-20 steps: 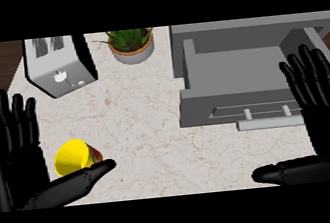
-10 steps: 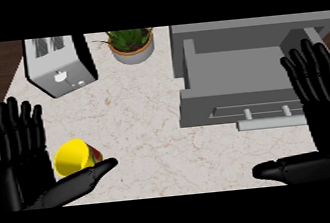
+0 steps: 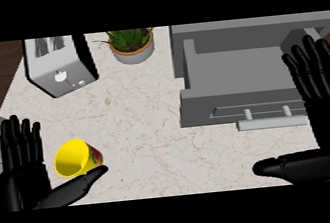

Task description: Pick up the cup, place it into the drawer and close the drawer

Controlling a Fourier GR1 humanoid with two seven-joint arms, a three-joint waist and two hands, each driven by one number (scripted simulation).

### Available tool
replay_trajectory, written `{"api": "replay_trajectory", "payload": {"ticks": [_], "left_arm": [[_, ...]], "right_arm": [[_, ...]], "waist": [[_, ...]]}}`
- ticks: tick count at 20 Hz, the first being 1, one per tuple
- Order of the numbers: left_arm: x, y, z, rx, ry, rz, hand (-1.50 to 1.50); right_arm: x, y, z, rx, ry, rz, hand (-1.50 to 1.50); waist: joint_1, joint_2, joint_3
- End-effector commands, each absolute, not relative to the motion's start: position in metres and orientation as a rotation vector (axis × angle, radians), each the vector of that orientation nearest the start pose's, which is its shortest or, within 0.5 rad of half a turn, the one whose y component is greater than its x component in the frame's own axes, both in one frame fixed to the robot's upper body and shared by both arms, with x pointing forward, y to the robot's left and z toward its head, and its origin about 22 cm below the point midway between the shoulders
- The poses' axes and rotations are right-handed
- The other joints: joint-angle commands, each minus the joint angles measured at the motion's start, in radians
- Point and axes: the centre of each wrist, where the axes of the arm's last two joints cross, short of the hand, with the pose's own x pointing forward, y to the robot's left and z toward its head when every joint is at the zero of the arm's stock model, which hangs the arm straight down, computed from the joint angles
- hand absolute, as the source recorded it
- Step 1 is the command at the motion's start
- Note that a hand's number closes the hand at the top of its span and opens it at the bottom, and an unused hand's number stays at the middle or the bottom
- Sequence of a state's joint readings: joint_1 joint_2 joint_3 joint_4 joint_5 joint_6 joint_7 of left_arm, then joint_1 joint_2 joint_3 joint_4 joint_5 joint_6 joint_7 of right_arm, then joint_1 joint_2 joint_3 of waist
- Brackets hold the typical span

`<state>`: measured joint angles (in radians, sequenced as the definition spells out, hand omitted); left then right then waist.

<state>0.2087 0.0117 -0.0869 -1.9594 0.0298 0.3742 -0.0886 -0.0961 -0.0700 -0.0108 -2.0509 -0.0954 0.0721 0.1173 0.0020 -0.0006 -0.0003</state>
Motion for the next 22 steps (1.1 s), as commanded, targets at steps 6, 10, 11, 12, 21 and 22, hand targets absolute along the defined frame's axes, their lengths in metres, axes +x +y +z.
{"api": "replay_trajectory", "payload": {"ticks": [6, 10, 11, 12, 21, 22], "left_arm": [[0.172, 0.257, 0.004, 0.351, -1.764, 0.39, -1.5], [0.185, 0.277, -0.004, 0.367, -1.749, 0.386, -1.5], [0.175, 0.256, -0.032, 0.347, -1.729, 0.365, -1.5], [0.16, 0.258, -0.031, 0.335, -1.725, 0.366, -1.5], [0.165, 0.281, -0.06, 0.334, -1.691, 0.374, -1.5], [0.168, 0.277, -0.081, 0.334, -1.692, 0.374, -1.5]], "right_arm": [[0.24, -0.234, 0.131, 0.129, -2.003, 0.108, -1.5], [0.228, -0.232, 0.139, 0.136, -2.0, 0.141, -1.5], [0.215, -0.227, 0.124, 0.145, -1.999, 0.126, -1.5], [0.235, -0.239, 0.125, 0.141, -2.003, 0.119, -1.5], [0.209, -0.227, 0.139, 0.15, -2.026, 0.104, -1.5], [0.227, -0.236, 0.151, 0.147, -2.008, 0.137, -1.5]], "waist": [[0.003, 0.0, 0.0], [0.0, 0.0, 0.0], [-0.001, 0.0, 0.0], [0.002, 0.0, 0.0], [-0.001, 0.0, 0.0], [-0.001, 0.0, 0.0]]}}
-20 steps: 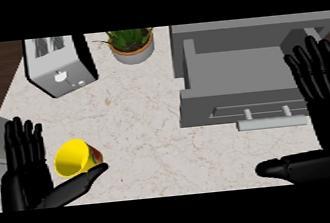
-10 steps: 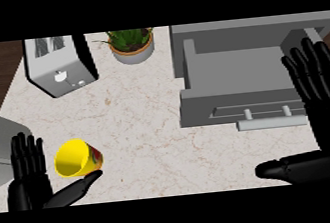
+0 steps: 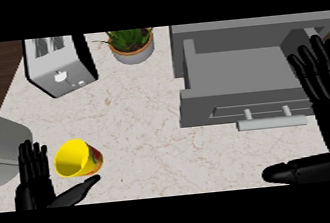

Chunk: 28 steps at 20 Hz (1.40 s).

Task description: Pick up the cup, place it into the drawer and close the drawer

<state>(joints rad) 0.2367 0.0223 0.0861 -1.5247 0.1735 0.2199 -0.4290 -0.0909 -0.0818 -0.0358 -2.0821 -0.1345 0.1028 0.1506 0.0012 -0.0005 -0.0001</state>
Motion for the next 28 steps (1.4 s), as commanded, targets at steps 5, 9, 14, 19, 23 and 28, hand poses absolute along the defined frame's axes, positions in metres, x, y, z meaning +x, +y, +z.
{"api": "replay_trajectory", "payload": {"ticks": [5, 9, 14, 19, 23, 28], "left_arm": [[0.177, 0.285, -0.079, 0.342, -1.704, 0.397, -1.5], [0.186, 0.265, -0.101, 0.381, -1.711, 0.414, -1.5], [0.162, 0.291, -0.12, 0.364, -1.689, 0.413, -1.5], [0.188, 0.3, -0.119, 0.345, -1.688, 0.4, -1.5], [0.2, 0.297, -0.127, 0.339, -1.681, 0.406, -1.5], [0.185, 0.297, -0.138, 0.294, -1.705, 0.409, -1.5]], "right_arm": [[0.225, -0.231, 0.134, 0.146, -2.01, 0.119, -1.5], [0.218, -0.23, 0.138, 0.155, -2.008, 0.105, -1.5], [0.214, -0.244, 0.141, 0.167, -2.016, 0.15, -1.5], [0.226, -0.231, 0.153, 0.176, -1.995, 0.151, -1.5], [0.225, -0.231, 0.139, 0.16, -2.007, 0.138, -1.5], [0.22, -0.24, 0.148, 0.154, -1.997, 0.129, -1.5]], "waist": [[0.0, 0.0, 0.0], [-0.002, 0.0, 0.0], [-0.002, 0.0, 0.0], [-0.001, 0.0, 0.0], [-0.002, 0.0, 0.0], [-0.001, 0.0, 0.0]]}}
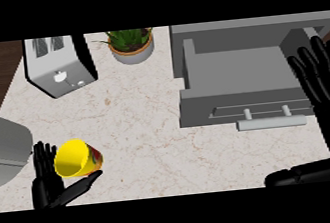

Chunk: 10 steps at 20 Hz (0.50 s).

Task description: Pick up the cup, place it into the drawer and close the drawer

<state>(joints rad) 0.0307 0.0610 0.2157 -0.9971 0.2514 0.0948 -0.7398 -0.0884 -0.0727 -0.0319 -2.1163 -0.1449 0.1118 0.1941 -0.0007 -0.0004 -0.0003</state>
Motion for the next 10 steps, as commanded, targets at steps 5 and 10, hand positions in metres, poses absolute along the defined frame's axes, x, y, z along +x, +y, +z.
{"api": "replay_trajectory", "payload": {"ticks": [5, 10], "left_arm": [[0.212, 0.297, -0.132, 0.272, -1.72, 0.455, -1.5], [0.186, 0.28, -0.15, 0.206, -1.72, 0.484, -1.5]], "right_arm": [[0.231, -0.228, 0.143, 0.149, -2.003, 0.143, -1.5], [0.217, -0.236, 0.129, 0.163, -2.007, 0.127, -1.5]], "waist": [[0.0, 0.001, 0.0], [0.001, 0.0, 0.0]]}}
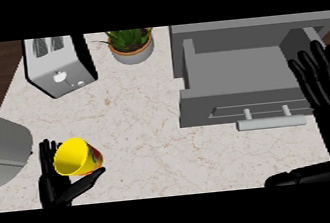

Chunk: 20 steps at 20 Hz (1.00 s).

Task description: Pick up the cup, place it into the drawer and close the drawer

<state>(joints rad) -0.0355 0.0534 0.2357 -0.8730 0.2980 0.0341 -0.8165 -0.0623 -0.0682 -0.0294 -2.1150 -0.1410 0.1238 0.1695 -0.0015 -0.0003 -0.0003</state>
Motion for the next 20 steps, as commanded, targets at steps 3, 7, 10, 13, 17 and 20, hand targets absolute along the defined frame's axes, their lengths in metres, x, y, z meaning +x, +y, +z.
{"api": "replay_trajectory", "payload": {"ticks": [3, 7, 10, 13, 17, 20], "left_arm": [[0.212, 0.285, -0.146, 0.133, -1.732, 0.471, -1.5], [0.201, 0.291, -0.145, 0.042, -1.764, 0.506, -1.5], [0.215, 0.28, -0.146, -0.01, -1.784, 0.52, 1.5], [0.203, 0.278, -0.162, -0.041, -1.786, 0.532, 1.5], [0.235, 0.285, -0.143, 0.019, -1.883, 0.48, 1.5], [0.239, 0.276, -0.146, -0.021, -1.899, 0.424, 1.5]], "right_arm": [[0.228, -0.248, 0.133, 0.156, -2.015, 0.127, -1.5], [0.227, -0.227, 0.142, 0.146, -1.981, 0.139, -1.5], [0.227, -0.244, 0.147, 0.153, -1.994, 0.137, -1.5], [0.227, -0.243, 0.14, 0.153, -1.993, 0.137, -1.5], [0.215, -0.241, 0.152, 0.167, -1.999, 0.141, -1.5], [0.228, -0.223, 0.14, 0.151, -2.003, 0.138, -1.5]], "waist": [[0.0, 0.001, 0.0], [0.004, 0.0, 0.0], [0.001, 0.0, 0.0], [0.0, 0.001, 0.0], [-0.002, 0.0, 0.0], [0.0, 0.001, 0.0]]}}
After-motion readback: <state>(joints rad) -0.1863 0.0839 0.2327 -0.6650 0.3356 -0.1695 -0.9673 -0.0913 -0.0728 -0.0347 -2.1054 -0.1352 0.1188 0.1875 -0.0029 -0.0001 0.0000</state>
